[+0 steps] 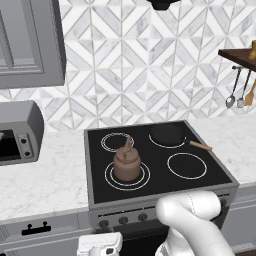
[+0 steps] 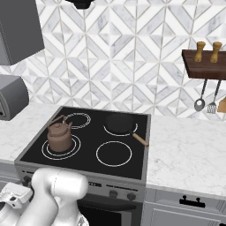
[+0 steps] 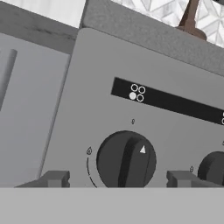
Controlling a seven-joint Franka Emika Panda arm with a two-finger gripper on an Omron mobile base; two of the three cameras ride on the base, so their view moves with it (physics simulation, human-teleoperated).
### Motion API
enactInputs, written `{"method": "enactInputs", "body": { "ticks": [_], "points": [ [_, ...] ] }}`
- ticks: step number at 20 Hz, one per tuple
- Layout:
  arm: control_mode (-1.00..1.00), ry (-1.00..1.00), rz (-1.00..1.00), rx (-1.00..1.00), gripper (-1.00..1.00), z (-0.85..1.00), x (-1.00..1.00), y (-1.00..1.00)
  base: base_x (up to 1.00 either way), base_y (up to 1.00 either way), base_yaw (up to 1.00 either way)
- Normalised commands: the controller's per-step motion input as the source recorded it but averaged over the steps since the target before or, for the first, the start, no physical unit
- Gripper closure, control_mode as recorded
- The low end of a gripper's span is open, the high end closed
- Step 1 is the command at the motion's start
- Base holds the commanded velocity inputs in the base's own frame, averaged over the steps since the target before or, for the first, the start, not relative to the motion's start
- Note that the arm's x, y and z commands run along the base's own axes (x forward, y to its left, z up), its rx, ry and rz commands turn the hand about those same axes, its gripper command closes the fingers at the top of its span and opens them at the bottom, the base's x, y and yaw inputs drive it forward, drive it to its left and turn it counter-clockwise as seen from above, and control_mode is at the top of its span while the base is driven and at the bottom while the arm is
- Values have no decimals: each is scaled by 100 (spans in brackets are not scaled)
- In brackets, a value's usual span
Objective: Pick the kettle from the counter and place it on a stove burner. Then turn the burner on.
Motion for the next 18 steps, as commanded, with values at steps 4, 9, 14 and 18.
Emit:
{"method": "enactInputs", "body": {
  "ticks": [4,9,14,18],
  "points": [
    [-100,0,0,0,-100,0,3,6,0,0,0],
    [-100,-10,0,2,-100,30,-1,-8,0,0,0],
    [-100,0,1,0,-100,0,1,-15,0,0,0],
    [-100,0,1,0,-100,0,0,-4,0,0,0]
  ]
}}
